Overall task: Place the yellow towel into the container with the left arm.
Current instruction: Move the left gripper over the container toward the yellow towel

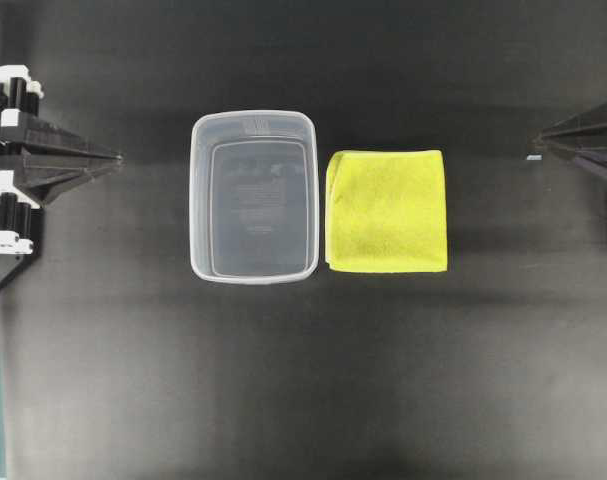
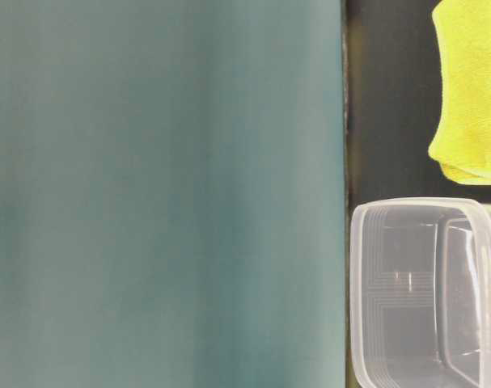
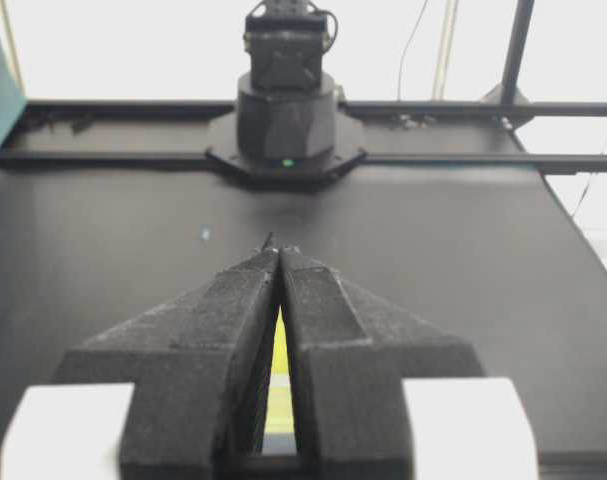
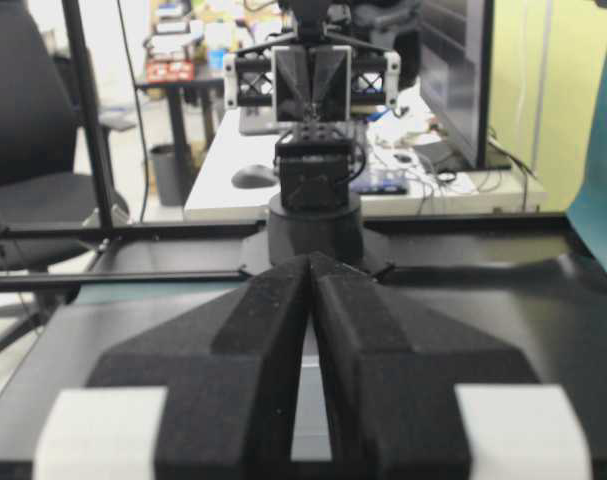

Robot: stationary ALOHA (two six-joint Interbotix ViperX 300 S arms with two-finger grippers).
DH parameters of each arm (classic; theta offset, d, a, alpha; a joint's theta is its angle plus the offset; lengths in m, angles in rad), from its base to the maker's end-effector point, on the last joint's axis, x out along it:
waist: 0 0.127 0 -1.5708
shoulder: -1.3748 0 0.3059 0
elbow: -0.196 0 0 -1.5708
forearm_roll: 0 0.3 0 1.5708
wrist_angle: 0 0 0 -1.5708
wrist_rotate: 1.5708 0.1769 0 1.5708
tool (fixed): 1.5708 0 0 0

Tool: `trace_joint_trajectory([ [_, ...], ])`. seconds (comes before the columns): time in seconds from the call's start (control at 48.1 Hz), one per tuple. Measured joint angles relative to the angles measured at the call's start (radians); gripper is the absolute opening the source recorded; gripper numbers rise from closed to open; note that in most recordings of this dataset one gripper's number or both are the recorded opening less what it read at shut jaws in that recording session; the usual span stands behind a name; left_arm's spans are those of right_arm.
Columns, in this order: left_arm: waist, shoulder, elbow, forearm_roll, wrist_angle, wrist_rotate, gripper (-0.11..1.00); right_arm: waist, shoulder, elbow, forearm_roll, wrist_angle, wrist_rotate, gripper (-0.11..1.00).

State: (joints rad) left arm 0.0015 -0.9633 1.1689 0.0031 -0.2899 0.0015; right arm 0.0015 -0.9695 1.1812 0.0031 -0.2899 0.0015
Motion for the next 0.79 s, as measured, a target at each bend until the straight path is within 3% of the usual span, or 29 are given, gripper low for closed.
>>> trace_joint_trajectory([
  [0.062,0.005,0.008,-0.011,0.011,0.014,-0.018,0.01,0.0,0.0,0.0,0.002,0.002,0.003,0.07],
  [0.125,0.017,0.038,-0.049,0.029,0.052,-0.04,0.0,-0.006,-0.006,0.0,0.008,0.02,0.011,0.01],
  [0.25,0.021,0.103,-0.118,0.034,0.124,-0.057,0.0,-0.02,-0.031,0.0,0.011,0.097,0.028,0.0],
  [0.624,-0.002,0.436,-0.405,0.035,0.298,-0.041,0.0,-0.046,-0.212,0.005,0.012,0.453,0.112,0.01],
  [0.707,-0.023,0.525,-0.476,0.035,0.353,-0.041,0.0,-0.046,-0.261,0.012,0.014,0.506,0.117,0.1],
  [0.791,-0.029,0.609,-0.554,0.035,0.436,-0.041,0.0,-0.046,-0.301,0.02,0.014,0.541,0.118,0.27],
])
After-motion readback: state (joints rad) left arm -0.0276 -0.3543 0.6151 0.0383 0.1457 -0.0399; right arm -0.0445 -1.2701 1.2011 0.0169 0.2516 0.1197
